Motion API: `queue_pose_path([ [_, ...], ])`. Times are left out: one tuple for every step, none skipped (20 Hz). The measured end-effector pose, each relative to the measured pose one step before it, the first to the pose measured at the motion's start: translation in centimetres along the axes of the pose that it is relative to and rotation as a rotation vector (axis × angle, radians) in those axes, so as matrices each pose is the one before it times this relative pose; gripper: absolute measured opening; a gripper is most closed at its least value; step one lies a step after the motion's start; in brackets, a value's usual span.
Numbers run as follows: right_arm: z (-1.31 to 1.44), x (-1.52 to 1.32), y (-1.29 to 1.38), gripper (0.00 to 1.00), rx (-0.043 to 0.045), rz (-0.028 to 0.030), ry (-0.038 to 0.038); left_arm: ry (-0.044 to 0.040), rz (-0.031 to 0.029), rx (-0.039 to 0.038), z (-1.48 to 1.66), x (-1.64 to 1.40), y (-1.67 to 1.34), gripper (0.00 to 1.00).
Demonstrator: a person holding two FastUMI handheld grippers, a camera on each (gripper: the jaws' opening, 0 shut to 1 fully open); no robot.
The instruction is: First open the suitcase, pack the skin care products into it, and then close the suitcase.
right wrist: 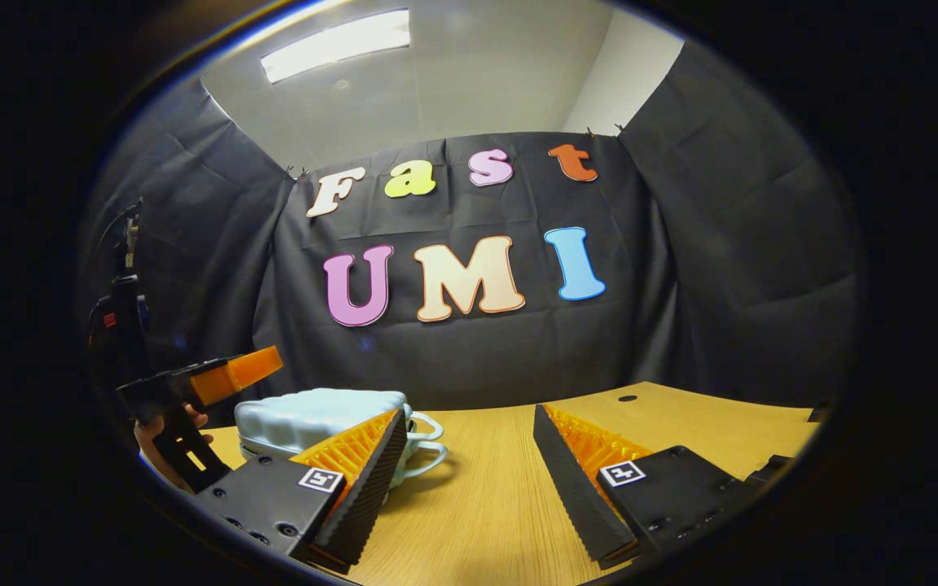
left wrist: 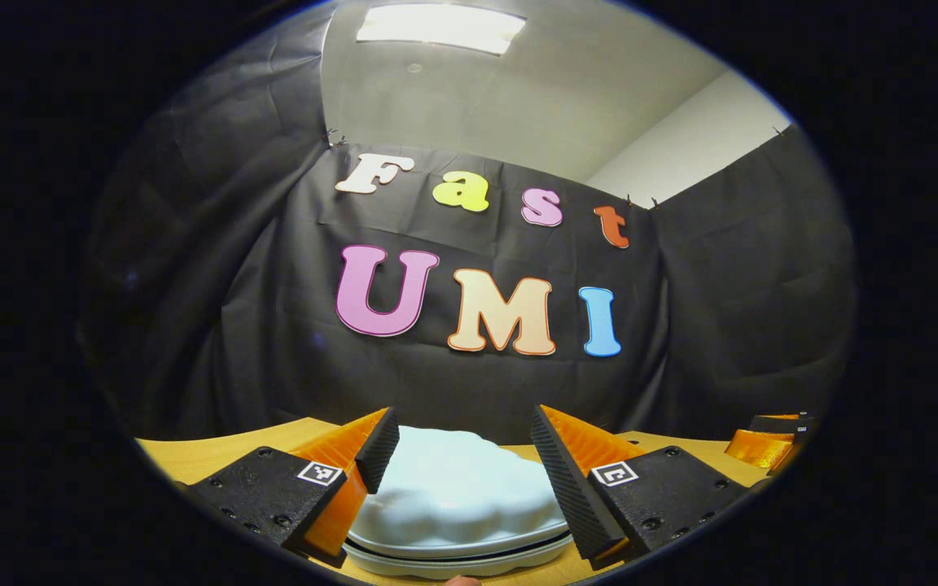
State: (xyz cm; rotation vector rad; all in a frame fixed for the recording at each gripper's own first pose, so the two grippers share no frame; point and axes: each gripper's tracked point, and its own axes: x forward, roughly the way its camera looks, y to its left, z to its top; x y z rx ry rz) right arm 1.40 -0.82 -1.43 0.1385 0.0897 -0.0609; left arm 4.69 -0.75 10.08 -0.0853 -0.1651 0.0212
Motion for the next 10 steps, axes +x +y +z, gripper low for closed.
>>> queue_pose_path([
  [-0.07, -0.004, 0.035, 0.98, 0.00176, 0.00134, 0.00267, 0.00286, -0.00045, 0.00285, -0.13, 0.048, 0.012, 0.95],
  [-0.141, 0.059, -0.048, 0.98, 0.00093, 0.00022, 0.00268, 0.003, 0.00042, 0.00263, -0.044, -0.005, -0.03, 0.95],
  [-0.011, 0.017, -0.087, 0.98, -0.00028, -0.00129, 0.0014, 0.00471, 0.00075, 0.00184, -0.318, 0.01, -0.025, 0.95],
  [-0.044, 0.023, -0.062, 0.98, -0.0006, -0.00124, 0.00029, 0.00288, -0.00058, 0.00162, -0.092, -0.019, -0.104, 0.95],
  [0.008, -0.059, -0.075, 0.98, 0.00023, -0.00104, -0.0006, 0.00211, -0.00053, 0.00137, -0.092, 0.19, -0.018, 0.95],
  [-0.01, 0.008, -0.072, 0.98, 0.00151, -0.00126, -0.0012, 0.00132, -0.00004, 0.00108, -0.045, -0.004, -0.031, 0.95],
  [0.002, 0.065, -0.067, 0.98, 0.00211, -0.00139, 0.00032, 0.00224, -0.00022, 0.00059, -0.215, 0.066, -0.075, 0.95],
  [-0.144, 0.067, -0.158, 0.98, 0.00223, -0.00222, 0.0018, 0.00274, -0.00115, 0.00069, -0.107, -0.016, -0.066, 0.95],
  [-0.099, -0.002, -0.017, 0.98, 0.00248, -0.00125, 0.00137, 0.00252, -0.00148, 0.00137, -0.181, 0.045, 0.027, 0.95],
  [-0.085, -0.063, -0.051, 0.98, 0.00275, -0.00115, 0.00178, 0.00271, 0.00086, 0.00189, -0.118, -0.031, -0.053, 0.95],
])
